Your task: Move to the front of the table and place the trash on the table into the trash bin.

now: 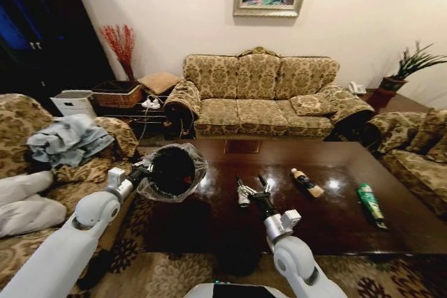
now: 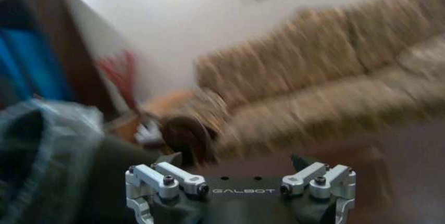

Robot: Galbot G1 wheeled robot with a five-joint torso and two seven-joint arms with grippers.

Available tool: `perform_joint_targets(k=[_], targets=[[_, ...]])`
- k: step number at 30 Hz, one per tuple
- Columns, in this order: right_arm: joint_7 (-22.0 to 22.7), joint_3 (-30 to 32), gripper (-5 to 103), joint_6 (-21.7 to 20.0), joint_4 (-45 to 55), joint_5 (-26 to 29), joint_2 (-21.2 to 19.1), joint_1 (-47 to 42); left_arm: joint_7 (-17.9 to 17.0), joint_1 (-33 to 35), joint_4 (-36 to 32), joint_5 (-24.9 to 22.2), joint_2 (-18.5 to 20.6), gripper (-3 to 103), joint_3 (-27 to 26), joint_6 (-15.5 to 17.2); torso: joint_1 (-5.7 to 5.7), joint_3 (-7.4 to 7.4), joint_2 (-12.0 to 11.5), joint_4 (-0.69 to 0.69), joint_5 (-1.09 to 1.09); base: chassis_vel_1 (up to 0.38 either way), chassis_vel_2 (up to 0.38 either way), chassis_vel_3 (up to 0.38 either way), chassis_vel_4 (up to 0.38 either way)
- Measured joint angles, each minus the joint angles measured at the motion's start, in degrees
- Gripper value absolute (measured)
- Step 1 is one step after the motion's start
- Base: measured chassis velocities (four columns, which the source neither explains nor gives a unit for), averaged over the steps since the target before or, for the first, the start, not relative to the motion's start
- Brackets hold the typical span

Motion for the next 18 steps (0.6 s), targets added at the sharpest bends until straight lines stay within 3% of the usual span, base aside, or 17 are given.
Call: perform_joint_targets(k=[6, 11, 18], targets=[[3.6, -1.7, 100, -4.6, -6.0, 1.0, -0.1, 3.3, 0.2, 0.0, -0.1, -0.1, 0.0, 0, 0.1, -0.4, 0.00, 0.00, 0.0, 0.00, 0.08, -0.145, -0.175, 0.137, 0.155], [3.4, -4.3, 100, -5.7, -14.8, -1.2, 0.3, 7.3, 0.3, 0.1, -0.1, 0.0, -0.3, 0, 0.4, -0.5, -0.01, 0.00, 0.0, 0.01, -0.04, 0.000, 0.000, 0.000, 0.000], [4.6, -9.2, 100, -6.0, -27.3, -3.8, 5.4, 16.4, 0.2, 0.0, -0.1, 0.1, -0.3, 0, 0.6, -0.5, -0.01, 0.00, 0.0, 0.05, -0.01, 0.062, 0.055, -0.031, -0.021]])
